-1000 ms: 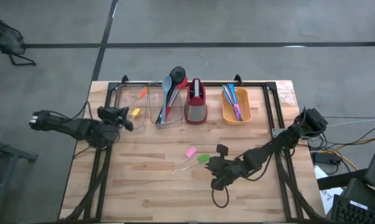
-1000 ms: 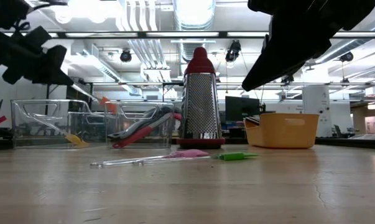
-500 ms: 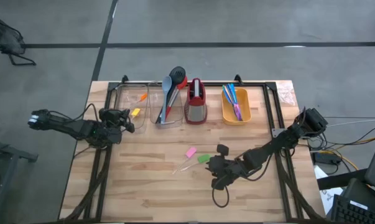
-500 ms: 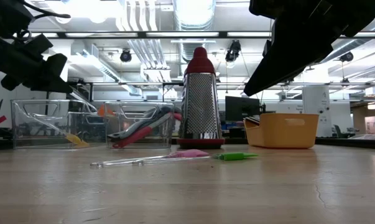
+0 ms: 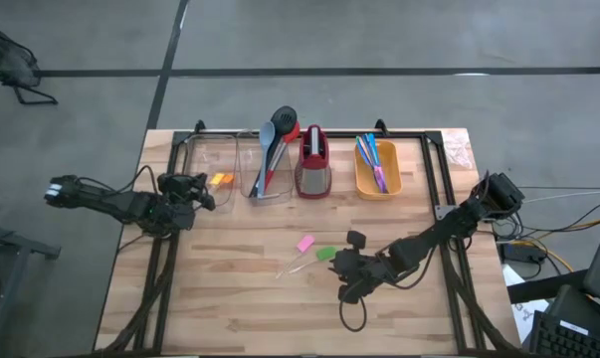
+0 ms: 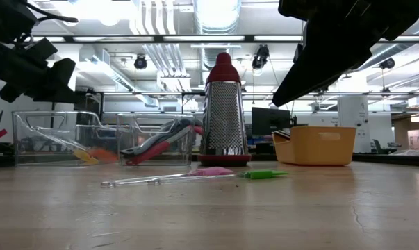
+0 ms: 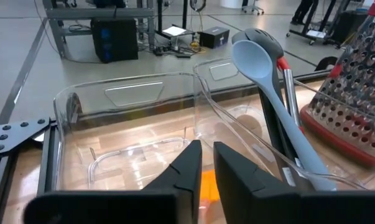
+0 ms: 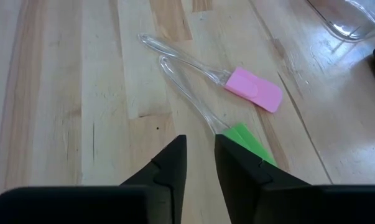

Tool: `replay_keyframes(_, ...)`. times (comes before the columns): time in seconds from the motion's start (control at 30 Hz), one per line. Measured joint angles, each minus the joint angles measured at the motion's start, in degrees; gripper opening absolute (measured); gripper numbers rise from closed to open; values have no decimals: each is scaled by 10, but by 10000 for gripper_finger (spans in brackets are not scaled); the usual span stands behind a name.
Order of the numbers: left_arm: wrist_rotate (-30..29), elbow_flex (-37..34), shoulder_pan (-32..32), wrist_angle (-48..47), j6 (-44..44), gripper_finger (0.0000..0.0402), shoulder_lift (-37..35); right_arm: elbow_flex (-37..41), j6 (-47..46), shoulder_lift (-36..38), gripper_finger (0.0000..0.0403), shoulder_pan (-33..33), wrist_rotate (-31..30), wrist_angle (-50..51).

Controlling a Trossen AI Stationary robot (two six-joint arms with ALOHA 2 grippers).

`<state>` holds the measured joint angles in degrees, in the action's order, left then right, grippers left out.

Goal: Pick & Place Kitchen Items
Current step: Put the green spatula into the left transparent bin

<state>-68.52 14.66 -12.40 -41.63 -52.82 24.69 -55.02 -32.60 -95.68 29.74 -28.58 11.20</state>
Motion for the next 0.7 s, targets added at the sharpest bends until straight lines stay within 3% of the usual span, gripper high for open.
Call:
replay_keyframes(0.27, 6, 1, 0, 35, -8, 119, -1, 0, 0, 0, 53, 0, 0, 0)
replay_keyframes(0.43, 31, 1, 0, 126, 76, 133, -1, 0, 6, 0, 45, 0, 0, 0)
replay_keyframes(0.57, 102, 1, -1, 255, 176, 128, -1, 0, 13, 0, 44, 0, -1, 0)
replay_keyframes(0.7, 222, 1, -1, 378, 248, 122, -1, 3, 20, 0, 53, -2, -1, -8)
